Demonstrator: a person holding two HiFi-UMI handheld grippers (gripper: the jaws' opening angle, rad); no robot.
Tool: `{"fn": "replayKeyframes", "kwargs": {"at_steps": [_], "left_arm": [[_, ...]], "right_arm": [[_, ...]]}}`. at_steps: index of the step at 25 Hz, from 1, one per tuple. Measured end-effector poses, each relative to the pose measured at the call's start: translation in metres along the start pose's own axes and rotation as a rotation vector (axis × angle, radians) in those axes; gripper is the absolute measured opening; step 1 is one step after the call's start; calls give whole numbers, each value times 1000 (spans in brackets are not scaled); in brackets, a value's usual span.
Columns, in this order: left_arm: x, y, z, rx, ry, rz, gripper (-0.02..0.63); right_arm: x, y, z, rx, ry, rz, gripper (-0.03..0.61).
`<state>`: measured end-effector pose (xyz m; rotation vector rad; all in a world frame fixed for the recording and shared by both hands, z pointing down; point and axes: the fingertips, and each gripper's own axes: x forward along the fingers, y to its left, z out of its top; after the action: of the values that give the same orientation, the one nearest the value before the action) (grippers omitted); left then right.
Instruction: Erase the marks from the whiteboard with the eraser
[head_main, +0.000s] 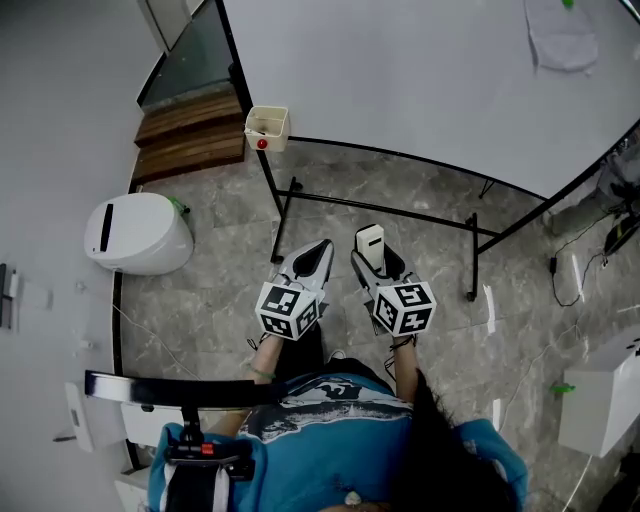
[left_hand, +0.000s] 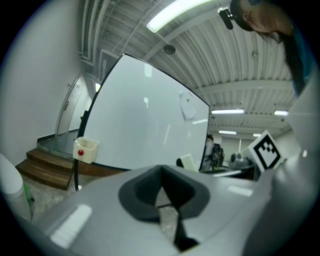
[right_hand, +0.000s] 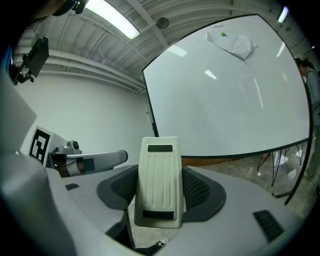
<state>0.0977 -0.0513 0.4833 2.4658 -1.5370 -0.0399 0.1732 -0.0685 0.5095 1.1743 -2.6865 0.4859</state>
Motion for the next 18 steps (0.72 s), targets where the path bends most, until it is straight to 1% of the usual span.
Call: {"fn": "replayKeyframes", "kwargs": {"at_steps": [2, 5, 9, 13, 18], "left_arm": [[10, 15, 4, -3, -2, -5, 3], [29, 47, 10, 20, 8, -5, 3], [55, 86, 26, 51, 7, -48, 3], [79, 128, 48, 65, 3, -97, 3], [102, 174, 66, 66, -4, -148, 3]], "right_arm": [[16, -1, 9, -26, -11, -2, 262], [48, -3, 25, -86, -9, -8, 262], [96, -7, 54, -145, -11, -40, 262], [149, -10, 93, -181, -43, -78, 262], [203, -18, 148, -270, -92, -143, 262]]}}
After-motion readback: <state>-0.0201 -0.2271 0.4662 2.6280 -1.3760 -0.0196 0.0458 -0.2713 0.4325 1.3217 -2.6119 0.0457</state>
